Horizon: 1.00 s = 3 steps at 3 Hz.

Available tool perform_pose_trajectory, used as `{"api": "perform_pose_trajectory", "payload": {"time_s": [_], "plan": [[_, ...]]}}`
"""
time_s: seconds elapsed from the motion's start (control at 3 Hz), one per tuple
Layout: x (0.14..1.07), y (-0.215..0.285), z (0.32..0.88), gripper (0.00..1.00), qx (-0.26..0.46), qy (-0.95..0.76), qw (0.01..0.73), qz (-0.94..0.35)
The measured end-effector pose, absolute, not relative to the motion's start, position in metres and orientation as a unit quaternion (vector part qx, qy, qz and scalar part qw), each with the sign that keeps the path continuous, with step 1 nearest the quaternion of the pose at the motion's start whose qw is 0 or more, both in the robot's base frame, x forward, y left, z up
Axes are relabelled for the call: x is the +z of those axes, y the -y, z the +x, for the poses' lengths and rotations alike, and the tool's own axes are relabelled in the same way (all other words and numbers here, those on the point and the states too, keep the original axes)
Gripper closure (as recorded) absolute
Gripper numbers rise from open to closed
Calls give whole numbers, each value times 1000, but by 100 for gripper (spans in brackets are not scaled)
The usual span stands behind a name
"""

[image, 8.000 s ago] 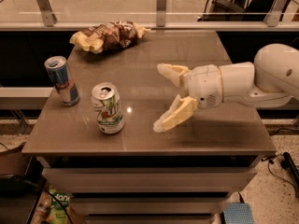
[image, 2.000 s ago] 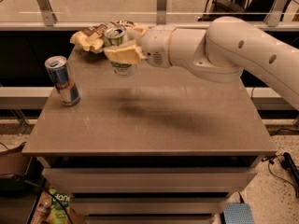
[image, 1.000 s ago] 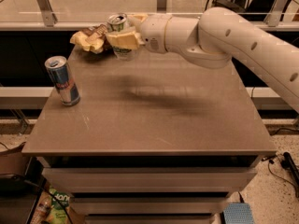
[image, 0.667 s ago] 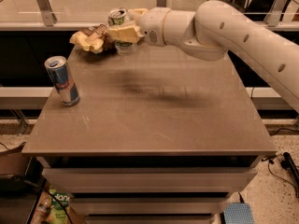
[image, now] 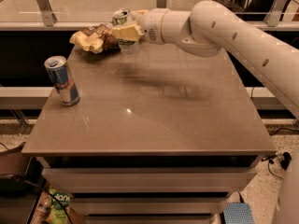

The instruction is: Move 7up can near brown chip bag

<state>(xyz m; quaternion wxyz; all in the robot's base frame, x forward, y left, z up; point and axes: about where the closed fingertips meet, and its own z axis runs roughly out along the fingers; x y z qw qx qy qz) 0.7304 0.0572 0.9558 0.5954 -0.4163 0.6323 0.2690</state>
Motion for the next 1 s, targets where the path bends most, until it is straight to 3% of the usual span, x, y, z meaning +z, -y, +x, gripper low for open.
{"api": "perform_pose_trajectory", "payload": {"time_s": [1.0], "plan": [[923,-38,761,100,260,-652,604,-378]]}}
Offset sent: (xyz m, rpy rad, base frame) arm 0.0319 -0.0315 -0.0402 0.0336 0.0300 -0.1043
